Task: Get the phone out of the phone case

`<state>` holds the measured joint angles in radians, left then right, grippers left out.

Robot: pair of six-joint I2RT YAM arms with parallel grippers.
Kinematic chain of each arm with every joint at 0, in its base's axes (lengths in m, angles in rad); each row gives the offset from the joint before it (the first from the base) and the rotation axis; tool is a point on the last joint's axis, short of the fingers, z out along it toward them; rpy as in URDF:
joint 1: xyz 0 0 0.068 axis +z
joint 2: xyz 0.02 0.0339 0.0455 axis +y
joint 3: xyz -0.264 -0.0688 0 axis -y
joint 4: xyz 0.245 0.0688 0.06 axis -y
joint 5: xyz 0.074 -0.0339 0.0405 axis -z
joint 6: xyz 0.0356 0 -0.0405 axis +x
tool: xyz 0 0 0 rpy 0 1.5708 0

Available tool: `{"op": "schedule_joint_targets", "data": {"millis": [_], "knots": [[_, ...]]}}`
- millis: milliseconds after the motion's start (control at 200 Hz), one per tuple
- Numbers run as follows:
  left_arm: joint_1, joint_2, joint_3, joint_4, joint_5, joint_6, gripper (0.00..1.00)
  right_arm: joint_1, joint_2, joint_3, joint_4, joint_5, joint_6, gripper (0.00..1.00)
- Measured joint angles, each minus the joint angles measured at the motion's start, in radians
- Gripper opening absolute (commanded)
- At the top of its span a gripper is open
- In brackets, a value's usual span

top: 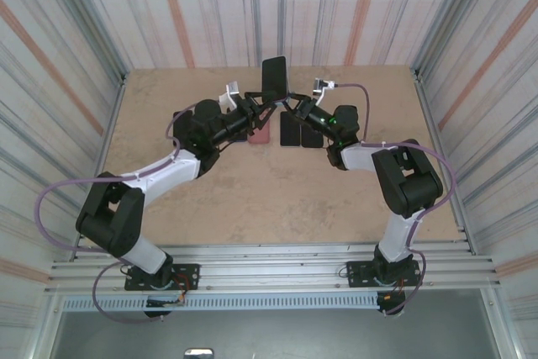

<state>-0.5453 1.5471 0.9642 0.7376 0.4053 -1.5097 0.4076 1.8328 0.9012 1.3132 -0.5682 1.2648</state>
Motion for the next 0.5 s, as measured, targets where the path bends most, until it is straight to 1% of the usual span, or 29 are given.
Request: {"op": "schedule_joint_targets", "data": {"millis": [501], "knots": [[-0.001,0.037,0.01,-0.007,-0.009,-0.003,0.49,0.011,-0.014,-0.042,-0.016,0.079,-0.084,0.01]]}}
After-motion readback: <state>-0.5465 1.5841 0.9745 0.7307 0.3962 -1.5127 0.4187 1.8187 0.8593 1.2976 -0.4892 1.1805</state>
